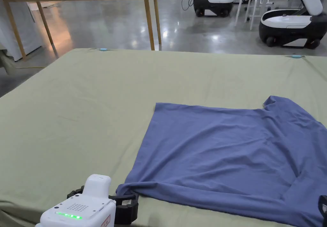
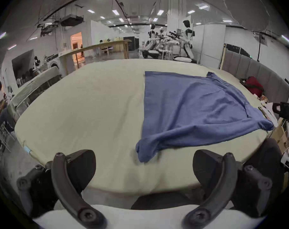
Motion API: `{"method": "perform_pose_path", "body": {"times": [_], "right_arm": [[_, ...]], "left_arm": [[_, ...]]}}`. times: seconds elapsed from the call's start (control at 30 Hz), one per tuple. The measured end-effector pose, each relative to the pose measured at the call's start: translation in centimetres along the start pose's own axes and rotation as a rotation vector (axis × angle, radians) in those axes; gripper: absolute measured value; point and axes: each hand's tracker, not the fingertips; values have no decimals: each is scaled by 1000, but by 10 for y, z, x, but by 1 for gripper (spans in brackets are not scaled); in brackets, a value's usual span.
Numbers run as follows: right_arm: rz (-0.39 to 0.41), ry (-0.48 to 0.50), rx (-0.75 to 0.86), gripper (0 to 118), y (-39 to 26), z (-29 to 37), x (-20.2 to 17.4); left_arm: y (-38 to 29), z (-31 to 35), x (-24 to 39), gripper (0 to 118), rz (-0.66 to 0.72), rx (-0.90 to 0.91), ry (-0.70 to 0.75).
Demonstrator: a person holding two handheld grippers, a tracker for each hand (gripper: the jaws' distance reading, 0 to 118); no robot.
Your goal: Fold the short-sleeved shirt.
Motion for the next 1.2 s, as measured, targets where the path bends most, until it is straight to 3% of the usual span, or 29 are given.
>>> {"method": "perform_pose_path", "body": {"times": [0.1, 0.17, 0.23, 0.27, 0.47, 0.57, 0.6, 0.63, 0.67, 0.7, 0.87, 0.9, 0.93, 0.97, 1.0, 1.03, 1.07, 1.2], "right_arm": [[7, -33, -12, 1, 7, 4, 17], [2, -57, -20, 1, 11, 7, 29], [-1, -82, -27, 1, 13, 11, 42], [-3, -100, -31, 1, 15, 13, 48], [-3, -151, -75, 1, 19, 22, 75], [-4, -148, -79, 47, 13, 19, 92], [-6, -142, -88, 47, 11, 16, 96], [-6, -131, -141, 90, 7, 10, 98], [9, -142, -177, 118, 5, 9, 97], [19, -127, -137, 117, -4, 9, 102], [97, -151, -276, 118, -26, -30, 103], [104, -137, -316, 113, -30, -37, 104], [97, -121, -334, 102, -32, -40, 105], [79, -112, -337, 75, -35, -43, 107], [63, -120, -355, 27, -36, -47, 109], [31, -76, -368, 13, -38, -49, 111], [-23, -16, -346, 11, -37, -47, 112], [-86, -12, -258, 8, -13, -24, 116]], "left_arm": [[4, -28, -7, 109, -42, -31, -32], [8, -34, -4, 92, -69, -37, -54], [8, -48, -13, 21, -59, -63, -84], [8, -56, -15, 5, -57, -85, -65], [11, -40, -1, 5, -63, -76, -53], [14, -32, 8, 5, -63, -70, -45], [19, -27, 12, 5, -67, -70, -44], [22, -23, 17, 5, -67, -64, -45], [24, -21, 21, 5, -62, -63, -52], [26, -20, 25, 5, -58, -68, -64], [34, -22, 30, 5, -72, -76, -57], [35, -22, 30, 5, -70, -75, -55], [36, -22, 32, 5, -68, -76, -56], [37, -20, 35, 5, -68, -75, -51], [36, -22, 31, 5, -67, -78, -52], [36, -23, 31, 5, -69, -83, -53], [38, -23, 31, 5, -70, -100, -58], [51, -15, 26, 2, -109, -105, -9]]}}
